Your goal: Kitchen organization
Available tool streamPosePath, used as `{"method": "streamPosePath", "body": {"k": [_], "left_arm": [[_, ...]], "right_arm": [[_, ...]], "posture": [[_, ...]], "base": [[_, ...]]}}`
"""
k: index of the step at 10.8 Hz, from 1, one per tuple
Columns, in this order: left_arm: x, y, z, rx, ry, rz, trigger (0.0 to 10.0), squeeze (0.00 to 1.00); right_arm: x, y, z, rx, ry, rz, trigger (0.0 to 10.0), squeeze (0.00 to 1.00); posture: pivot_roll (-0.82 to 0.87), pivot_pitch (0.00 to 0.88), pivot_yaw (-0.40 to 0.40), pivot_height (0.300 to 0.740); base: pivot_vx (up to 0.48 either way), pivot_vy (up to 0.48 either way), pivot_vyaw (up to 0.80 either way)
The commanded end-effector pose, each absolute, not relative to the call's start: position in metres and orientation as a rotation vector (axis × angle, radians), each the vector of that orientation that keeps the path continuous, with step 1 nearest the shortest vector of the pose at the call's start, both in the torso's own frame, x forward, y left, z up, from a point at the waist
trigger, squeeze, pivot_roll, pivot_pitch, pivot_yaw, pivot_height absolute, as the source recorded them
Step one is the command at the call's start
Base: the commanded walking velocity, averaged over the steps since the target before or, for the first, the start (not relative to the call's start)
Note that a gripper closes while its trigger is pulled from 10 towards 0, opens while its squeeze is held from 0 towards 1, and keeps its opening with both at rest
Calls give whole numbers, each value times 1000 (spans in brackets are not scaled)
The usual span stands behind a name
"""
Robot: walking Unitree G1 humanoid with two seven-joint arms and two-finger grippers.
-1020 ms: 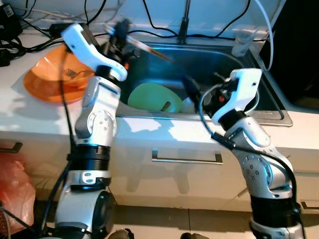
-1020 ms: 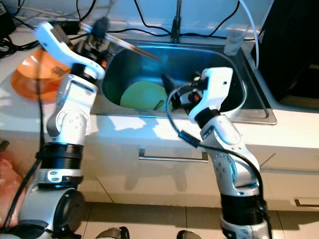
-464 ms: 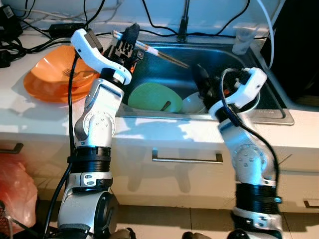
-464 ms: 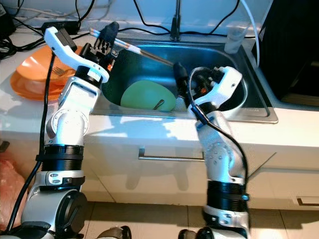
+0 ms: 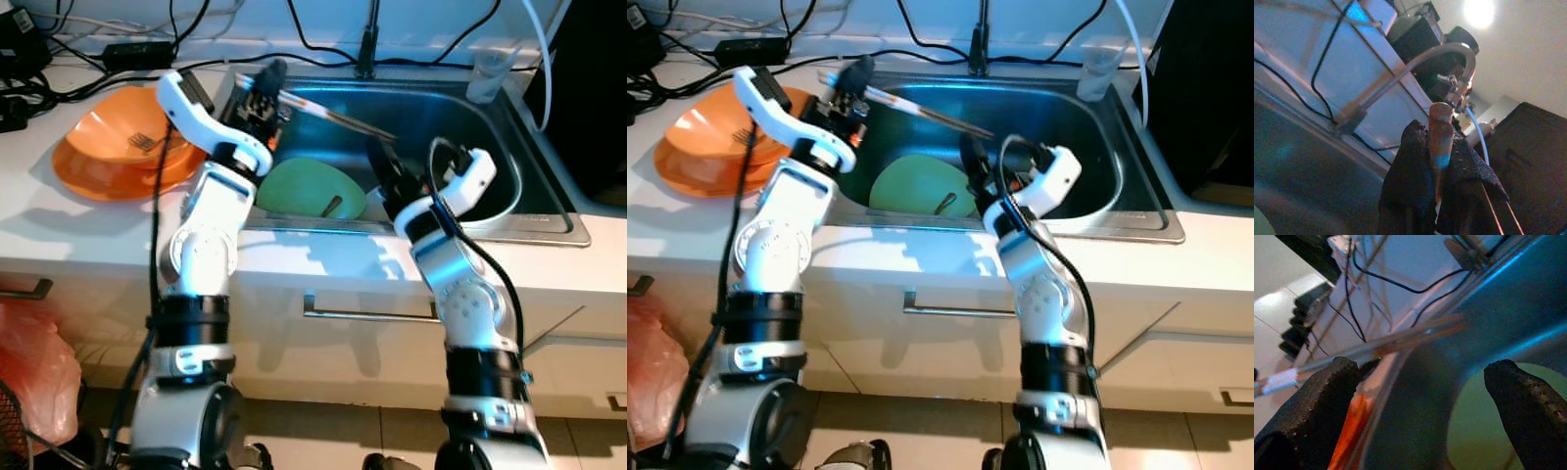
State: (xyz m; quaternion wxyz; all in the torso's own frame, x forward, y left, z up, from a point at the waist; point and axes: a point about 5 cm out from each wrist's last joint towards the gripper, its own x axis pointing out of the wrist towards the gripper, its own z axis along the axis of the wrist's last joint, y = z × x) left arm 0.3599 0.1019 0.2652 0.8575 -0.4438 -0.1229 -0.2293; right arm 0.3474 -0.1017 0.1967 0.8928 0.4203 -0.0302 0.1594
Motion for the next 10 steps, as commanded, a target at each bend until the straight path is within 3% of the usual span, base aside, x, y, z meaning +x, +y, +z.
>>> {"method": "streamPosePath", "body": {"k": [1, 8, 9, 10], "left_arm": [[356, 100, 267, -943, -248, -497, 0, 0], [344, 88, 262, -993, -185, -532, 0, 0], [344, 89, 262, -994, -183, -533, 0, 0], [343, 88, 262, -1004, -180, -536, 0, 0]], "right_arm": [[350, -74, 217, 974, -111, 409, 10000, 0], [374, -85, 242, 997, -268, 395, 10000, 0], [377, -88, 244, 998, -283, 389, 8588, 0], [378, -90, 246, 997, -295, 386, 118, 0]], "posture": [[-8, 119, 64, 740], [15, 114, 74, 740], [16, 113, 75, 740], [15, 112, 73, 740]], "base": [[0, 0, 0], [0, 0, 0], [0, 0, 0], [0, 0, 0]]}}
